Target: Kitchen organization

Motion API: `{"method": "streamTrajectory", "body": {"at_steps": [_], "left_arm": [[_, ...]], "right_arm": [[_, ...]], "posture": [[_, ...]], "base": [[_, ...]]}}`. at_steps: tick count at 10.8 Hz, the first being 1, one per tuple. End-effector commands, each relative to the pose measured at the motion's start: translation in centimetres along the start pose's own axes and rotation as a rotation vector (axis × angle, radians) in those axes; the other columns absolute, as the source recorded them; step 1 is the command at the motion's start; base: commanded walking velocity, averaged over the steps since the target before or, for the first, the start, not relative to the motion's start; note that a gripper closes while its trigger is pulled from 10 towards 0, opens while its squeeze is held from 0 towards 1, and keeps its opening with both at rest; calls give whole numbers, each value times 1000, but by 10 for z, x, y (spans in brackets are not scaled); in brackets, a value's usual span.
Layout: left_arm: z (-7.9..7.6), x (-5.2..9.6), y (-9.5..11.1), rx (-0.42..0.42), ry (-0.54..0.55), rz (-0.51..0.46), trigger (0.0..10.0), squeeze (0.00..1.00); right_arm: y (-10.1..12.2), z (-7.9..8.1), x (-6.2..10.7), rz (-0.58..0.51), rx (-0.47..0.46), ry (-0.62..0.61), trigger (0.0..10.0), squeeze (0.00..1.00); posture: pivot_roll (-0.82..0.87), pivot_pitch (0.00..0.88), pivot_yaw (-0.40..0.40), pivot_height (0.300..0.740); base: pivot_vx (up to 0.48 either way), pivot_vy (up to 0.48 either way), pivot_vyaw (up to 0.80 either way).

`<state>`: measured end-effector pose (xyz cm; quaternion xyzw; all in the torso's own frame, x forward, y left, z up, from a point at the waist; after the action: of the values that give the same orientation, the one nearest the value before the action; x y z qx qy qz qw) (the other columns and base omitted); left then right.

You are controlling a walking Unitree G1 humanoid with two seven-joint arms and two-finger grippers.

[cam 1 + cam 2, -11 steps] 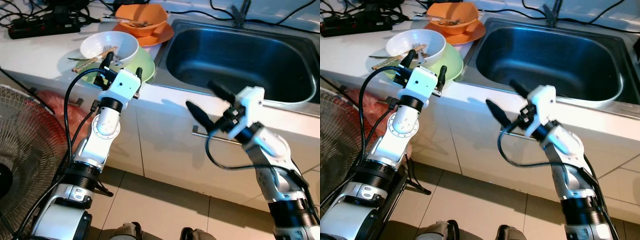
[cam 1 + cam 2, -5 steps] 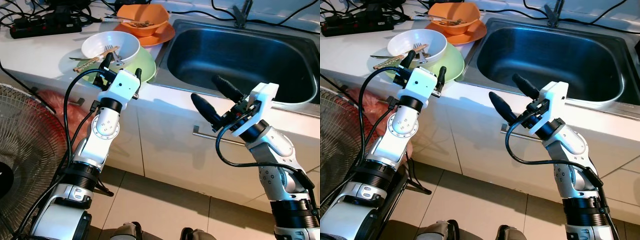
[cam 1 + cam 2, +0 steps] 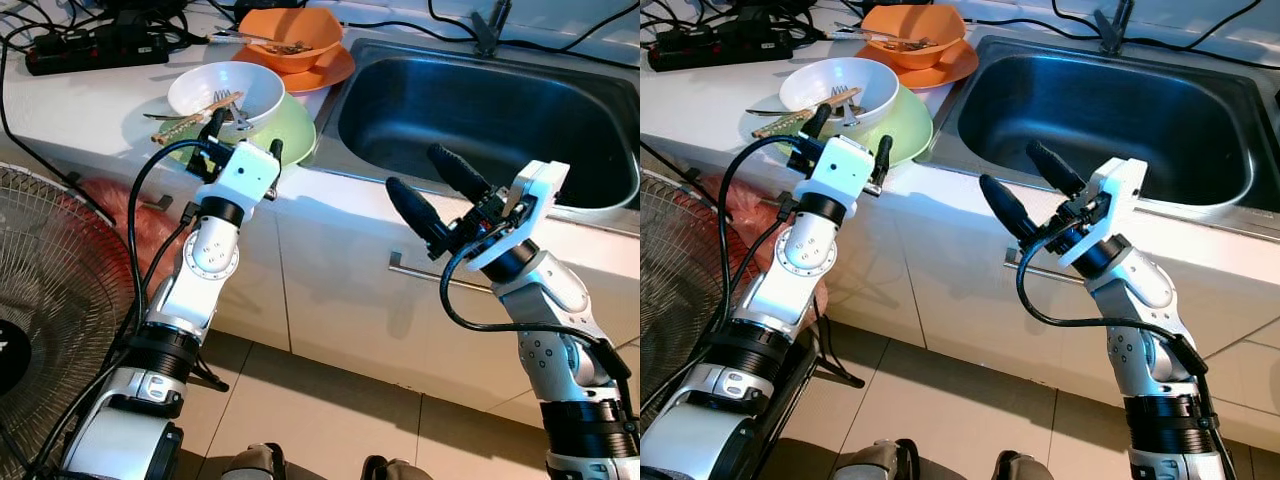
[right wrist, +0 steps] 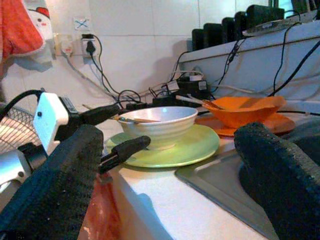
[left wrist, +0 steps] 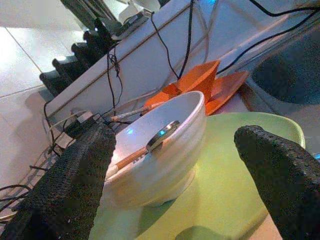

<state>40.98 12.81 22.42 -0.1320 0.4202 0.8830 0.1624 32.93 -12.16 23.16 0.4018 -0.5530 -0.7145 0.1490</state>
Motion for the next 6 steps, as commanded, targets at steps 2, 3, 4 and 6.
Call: {"method": "streamTrajectory", "body": {"at_steps": [2,3,4,6], "left_arm": [[0,-2,0,-13,-9,1,10000,0],[0,-2,1,-13,-11,-1,10000,0],[0,-3,2,-14,-13,-5,10000,0],[2,-12,3,-51,-18,-9,10000,0]], "right_arm": [[4,2,2,-8,2,12,10000,0],[3,2,1,-7,2,12,10000,0],[3,3,1,-5,1,15,10000,0],[2,5,0,-4,0,20,10000,0]], "posture": [[35,148,6,740],[36,145,9,740],[36,141,10,740],[34,135,11,740]], "base": [[0,0,0],[0,0,0],[0,0,0],[0,0,0]]}}
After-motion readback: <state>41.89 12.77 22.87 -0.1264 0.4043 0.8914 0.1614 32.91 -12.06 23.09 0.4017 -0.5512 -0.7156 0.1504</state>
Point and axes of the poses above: a point about 5 cm out from each wrist's last joint towards the gripper, its own x axis pointing back from the gripper into the wrist, its own y axis along the axis of the wrist's last joint, z = x × y, the point moved 5 cm from there along -x, pointing out of the wrist towards the gripper, and after that the axes turned 4 degrees about -x, right-handed, at the moved point
